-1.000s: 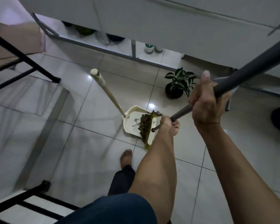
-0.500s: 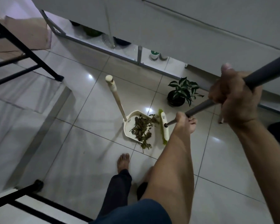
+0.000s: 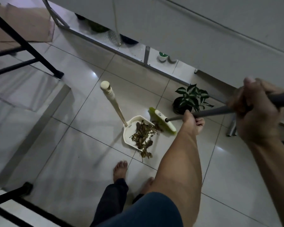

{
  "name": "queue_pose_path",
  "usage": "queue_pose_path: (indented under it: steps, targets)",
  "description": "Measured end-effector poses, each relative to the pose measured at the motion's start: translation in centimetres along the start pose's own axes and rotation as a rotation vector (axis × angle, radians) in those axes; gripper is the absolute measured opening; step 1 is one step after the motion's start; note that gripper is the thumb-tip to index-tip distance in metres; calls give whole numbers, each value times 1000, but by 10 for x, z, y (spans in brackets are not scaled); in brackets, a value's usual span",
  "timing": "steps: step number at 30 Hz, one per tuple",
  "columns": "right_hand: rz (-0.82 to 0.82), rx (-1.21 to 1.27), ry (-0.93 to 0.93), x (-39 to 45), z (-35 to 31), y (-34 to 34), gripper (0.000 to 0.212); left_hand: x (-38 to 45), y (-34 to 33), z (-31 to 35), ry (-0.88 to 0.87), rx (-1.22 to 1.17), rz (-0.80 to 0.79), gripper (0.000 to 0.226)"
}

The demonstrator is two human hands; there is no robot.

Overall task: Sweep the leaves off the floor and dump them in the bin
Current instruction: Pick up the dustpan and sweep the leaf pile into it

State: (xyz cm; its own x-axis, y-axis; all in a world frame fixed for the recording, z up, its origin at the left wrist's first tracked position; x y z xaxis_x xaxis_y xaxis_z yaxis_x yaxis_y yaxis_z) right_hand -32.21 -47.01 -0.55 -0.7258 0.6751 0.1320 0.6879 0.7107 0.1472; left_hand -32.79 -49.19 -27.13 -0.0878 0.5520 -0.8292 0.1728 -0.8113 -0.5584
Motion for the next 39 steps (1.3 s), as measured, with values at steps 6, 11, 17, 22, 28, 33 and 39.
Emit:
queue_pose_path:
  steps: [6, 11, 17, 22, 28, 33, 39]
  targets:
    - [-43, -58, 36, -2, 15, -19, 50, 21, 13, 2, 34, 19, 24, 33]
    - [-11, -78, 16, 1, 17, -9, 49, 19, 12, -6, 3, 35, 42, 31]
    - [-11, -86, -4, -17, 10, -11, 49, 3, 28, -27, 43, 64, 50, 27]
    - [78, -57, -21, -39, 8, -6, 50, -11, 44, -44, 82, 147, 78, 34]
    - [275, -45, -38, -58, 6, 4, 41, -26, 58, -53, 140, 272, 94, 34]
    - [380, -34, -66, -62, 0, 1, 38, -37, 72, -59, 194, 364, 142, 29]
    - [485, -42, -117, -72, -3, -1, 30, -51, 87, -61, 239, 431, 214, 25]
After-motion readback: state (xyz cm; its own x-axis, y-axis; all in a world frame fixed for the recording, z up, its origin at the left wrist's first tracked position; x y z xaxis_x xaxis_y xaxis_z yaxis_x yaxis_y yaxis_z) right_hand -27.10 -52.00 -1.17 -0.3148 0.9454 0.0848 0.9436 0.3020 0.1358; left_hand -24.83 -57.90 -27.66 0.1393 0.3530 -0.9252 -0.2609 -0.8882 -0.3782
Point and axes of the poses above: each hand's wrist, its own x-axis towards the middle knuckle, its own y-axis out of the back of the hand, z = x × y, the point moved 7 cm from there along x, towards the middle knuckle, and after that the axes turned 4 degrees about -x, right-handed, at the moved point
